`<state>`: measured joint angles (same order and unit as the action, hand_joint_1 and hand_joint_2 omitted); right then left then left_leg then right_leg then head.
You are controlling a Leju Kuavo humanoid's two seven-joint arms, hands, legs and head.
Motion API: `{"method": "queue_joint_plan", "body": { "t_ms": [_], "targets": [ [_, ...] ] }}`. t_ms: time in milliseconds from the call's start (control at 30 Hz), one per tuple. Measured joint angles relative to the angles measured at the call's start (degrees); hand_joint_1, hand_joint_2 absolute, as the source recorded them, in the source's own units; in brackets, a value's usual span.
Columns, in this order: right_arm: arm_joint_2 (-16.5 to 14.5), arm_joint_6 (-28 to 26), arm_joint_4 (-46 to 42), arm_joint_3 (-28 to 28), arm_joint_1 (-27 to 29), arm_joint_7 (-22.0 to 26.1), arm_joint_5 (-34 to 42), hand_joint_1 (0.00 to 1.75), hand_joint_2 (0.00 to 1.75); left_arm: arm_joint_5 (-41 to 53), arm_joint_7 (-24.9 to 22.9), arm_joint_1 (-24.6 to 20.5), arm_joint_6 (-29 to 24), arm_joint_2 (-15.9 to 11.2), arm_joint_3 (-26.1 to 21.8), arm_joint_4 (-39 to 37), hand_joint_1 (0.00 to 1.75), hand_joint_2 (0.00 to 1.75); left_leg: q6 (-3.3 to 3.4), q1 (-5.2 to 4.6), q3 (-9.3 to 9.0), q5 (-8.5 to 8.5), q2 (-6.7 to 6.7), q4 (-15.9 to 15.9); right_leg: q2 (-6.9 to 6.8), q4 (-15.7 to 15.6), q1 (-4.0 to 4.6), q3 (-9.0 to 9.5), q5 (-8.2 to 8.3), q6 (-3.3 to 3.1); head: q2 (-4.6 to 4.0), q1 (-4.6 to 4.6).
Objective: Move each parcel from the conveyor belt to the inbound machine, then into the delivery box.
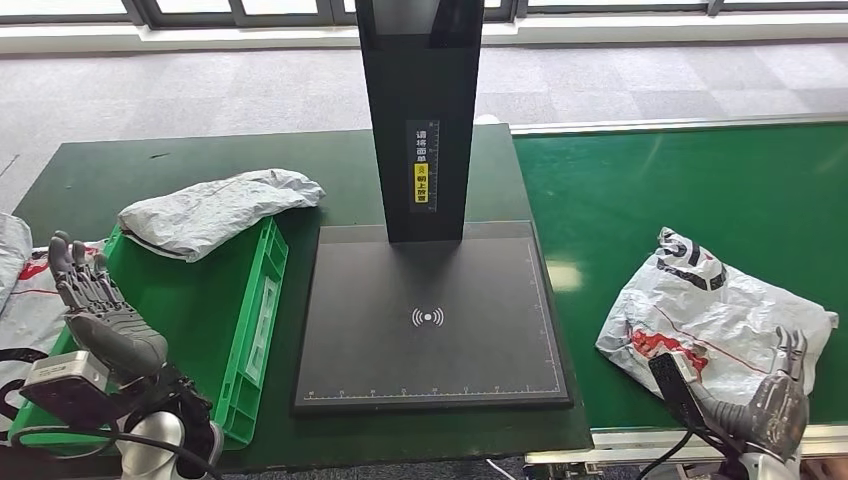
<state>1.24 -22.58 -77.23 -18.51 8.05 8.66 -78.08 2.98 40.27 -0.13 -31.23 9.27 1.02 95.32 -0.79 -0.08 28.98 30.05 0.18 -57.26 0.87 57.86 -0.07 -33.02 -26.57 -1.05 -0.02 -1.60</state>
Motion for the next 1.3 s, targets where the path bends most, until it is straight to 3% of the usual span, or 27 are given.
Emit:
{"method": "queue_joint_plan", "body": {
  "t_ms": [200, 433, 567, 767, 1067, 1300],
  "targets": [
    [2.57, -0.12, 7.27, -0.37, -3.73, -5.59, -6.14, 0.0, 1.75, 0.01, 0.0, 1.0, 0.25, -0.07, 0.36, 1.56, 0.0, 0.0, 0.02, -0.06, -0.01, 0.01, 0.09, -0.01, 0.07, 0.0, -0.01, 0.0, 0.03, 0.04, 0.0, -0.01],
    [11.6, -3.93, 31.03, -0.97, -15.46, -12.14, -11.44, 0.0, 1.75, -0.2, -0.01, 1.42, 0.49, -0.85, 1.2, 1.39, 0.0, 0.0, 0.21, -0.28, 0.01, -0.05, 0.08, -0.06, 0.06, 0.0, -0.23, -0.01, 0.16, 0.25, 0.0, 0.0],
    [14.33, -3.25, 42.39, -0.44, -22.33, -13.68, -11.76, 0.0, 1.75, 0.9, -0.01, 1.4, -2.45, -1.64, 2.55, 0.78, 0.0, 0.0, 0.23, -0.29, 0.01, -0.07, 0.11, -0.06, 0.08, 0.0, -0.29, -0.02, 0.18, 0.28, 0.0, 0.0],
    [14.38, -1.26, 51.08, 0.58, -27.68, -13.4, -10.37, 0.0, 1.75, 1.98, -0.01, 1.57, -5.27, -2.61, 4.39, 0.53, 0.0, 0.0, 0.25, -0.27, -0.25, -0.18, -0.1, -0.05, -0.07, 0.0, -0.25, -0.12, 0.18, 0.28, 0.0, 0.0],
    [13.41, 0.75, 55.76, 0.61, -28.32, -10.17, -8.22, 0.0, 1.75, 1.64, -0.01, 1.45, -7.37, -4.08, 6.29, -0.26, 0.0, 0.0, 0.27, -0.25, 0.22, -0.18, -0.19, -0.04, -0.19, 0.0, -0.25, -0.14, 0.17, 0.28, 0.0, 0.0],
    [10.74, 2.83, 56.44, 0.68, -28.39, -7.01, -7.78, 0.0, 1.75, 1.45, -0.01, 0.83, -7.34, -4.64, 6.54, -1.31, 0.0, 0.0, 0.27, -0.23, 0.13, -0.18, -0.01, -0.05, -0.02, 0.0, -0.24, -0.11, 0.19, 0.29, 0.0, 0.0]
  ]
}}
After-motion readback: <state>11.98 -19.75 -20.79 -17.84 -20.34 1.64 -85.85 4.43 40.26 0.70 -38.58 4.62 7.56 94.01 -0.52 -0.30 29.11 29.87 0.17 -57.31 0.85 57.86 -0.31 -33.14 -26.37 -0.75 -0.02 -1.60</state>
